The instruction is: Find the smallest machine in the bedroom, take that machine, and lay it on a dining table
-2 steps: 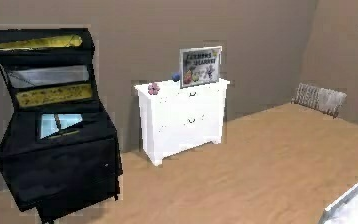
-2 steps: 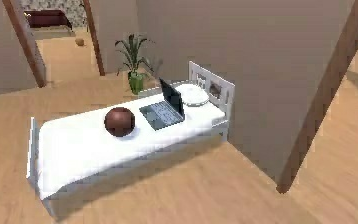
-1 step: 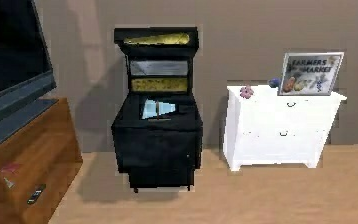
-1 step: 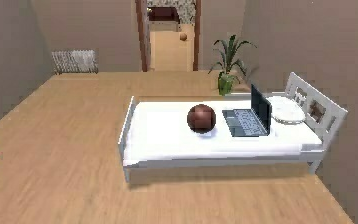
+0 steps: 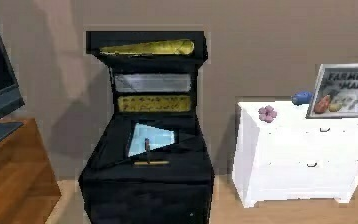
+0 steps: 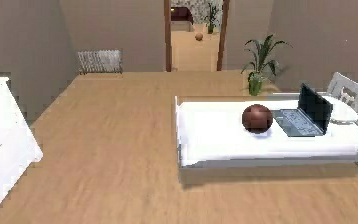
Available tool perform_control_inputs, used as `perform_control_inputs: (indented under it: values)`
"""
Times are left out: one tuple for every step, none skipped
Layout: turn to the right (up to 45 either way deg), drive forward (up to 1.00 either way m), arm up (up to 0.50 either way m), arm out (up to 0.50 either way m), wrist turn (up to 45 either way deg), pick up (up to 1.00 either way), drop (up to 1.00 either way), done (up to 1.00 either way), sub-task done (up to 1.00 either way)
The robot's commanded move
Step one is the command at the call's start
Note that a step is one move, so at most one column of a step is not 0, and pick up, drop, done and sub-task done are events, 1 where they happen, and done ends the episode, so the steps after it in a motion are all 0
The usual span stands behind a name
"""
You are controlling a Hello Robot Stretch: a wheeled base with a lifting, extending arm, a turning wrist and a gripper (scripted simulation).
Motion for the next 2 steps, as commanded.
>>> perform_control_inputs:
  values:
    - [45.0, 0.00, 0.00, 0.00, 0.0, 0.00, 0.00, 0.00, 0.00]
    - [45.0, 0.00, 0.00, 0.00, 0.0, 0.00, 0.00, 0.00, 0.00]
